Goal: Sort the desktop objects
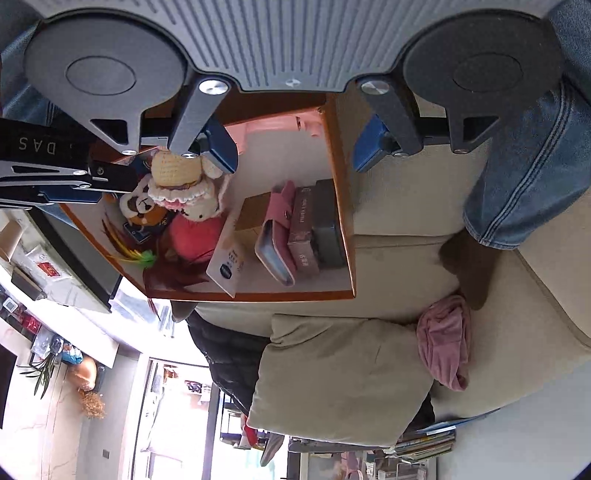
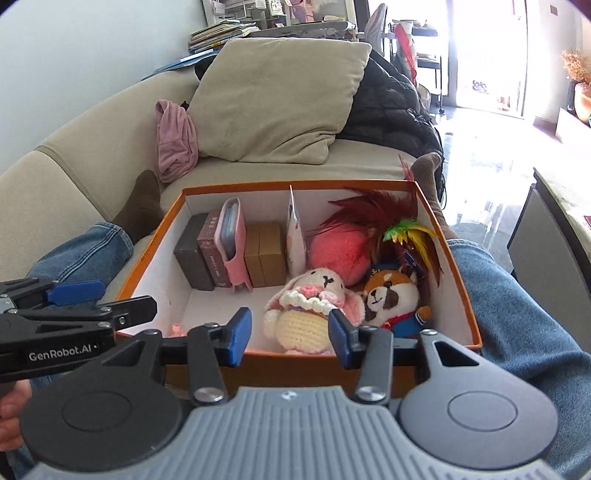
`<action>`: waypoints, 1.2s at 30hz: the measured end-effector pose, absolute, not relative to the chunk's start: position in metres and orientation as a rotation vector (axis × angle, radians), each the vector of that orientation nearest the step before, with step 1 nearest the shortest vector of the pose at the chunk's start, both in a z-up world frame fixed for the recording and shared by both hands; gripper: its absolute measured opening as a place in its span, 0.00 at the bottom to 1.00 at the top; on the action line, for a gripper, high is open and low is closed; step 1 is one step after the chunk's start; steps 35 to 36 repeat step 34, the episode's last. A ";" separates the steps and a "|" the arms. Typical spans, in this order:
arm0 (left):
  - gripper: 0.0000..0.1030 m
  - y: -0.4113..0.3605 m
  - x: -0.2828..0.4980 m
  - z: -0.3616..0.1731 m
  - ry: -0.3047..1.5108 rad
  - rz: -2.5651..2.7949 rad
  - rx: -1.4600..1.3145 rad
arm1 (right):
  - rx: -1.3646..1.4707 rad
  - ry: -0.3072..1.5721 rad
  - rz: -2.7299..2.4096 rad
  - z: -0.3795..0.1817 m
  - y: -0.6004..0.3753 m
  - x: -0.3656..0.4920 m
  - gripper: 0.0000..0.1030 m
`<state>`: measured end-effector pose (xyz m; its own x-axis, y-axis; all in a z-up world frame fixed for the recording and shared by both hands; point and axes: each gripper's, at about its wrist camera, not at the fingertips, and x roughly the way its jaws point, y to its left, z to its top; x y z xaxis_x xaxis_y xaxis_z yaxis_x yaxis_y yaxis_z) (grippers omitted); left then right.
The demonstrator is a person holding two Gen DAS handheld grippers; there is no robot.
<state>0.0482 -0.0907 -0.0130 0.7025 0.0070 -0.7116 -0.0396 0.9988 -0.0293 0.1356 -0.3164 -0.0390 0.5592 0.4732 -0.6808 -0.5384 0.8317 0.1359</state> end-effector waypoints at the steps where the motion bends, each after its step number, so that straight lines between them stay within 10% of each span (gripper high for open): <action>1: 0.79 -0.091 0.048 -0.015 0.793 0.031 -0.043 | -0.100 0.765 0.596 -0.040 -0.316 0.134 0.47; 36: 0.80 -0.094 0.060 -0.041 0.835 0.042 -0.088 | -0.122 0.726 0.603 -0.066 -0.307 0.127 0.57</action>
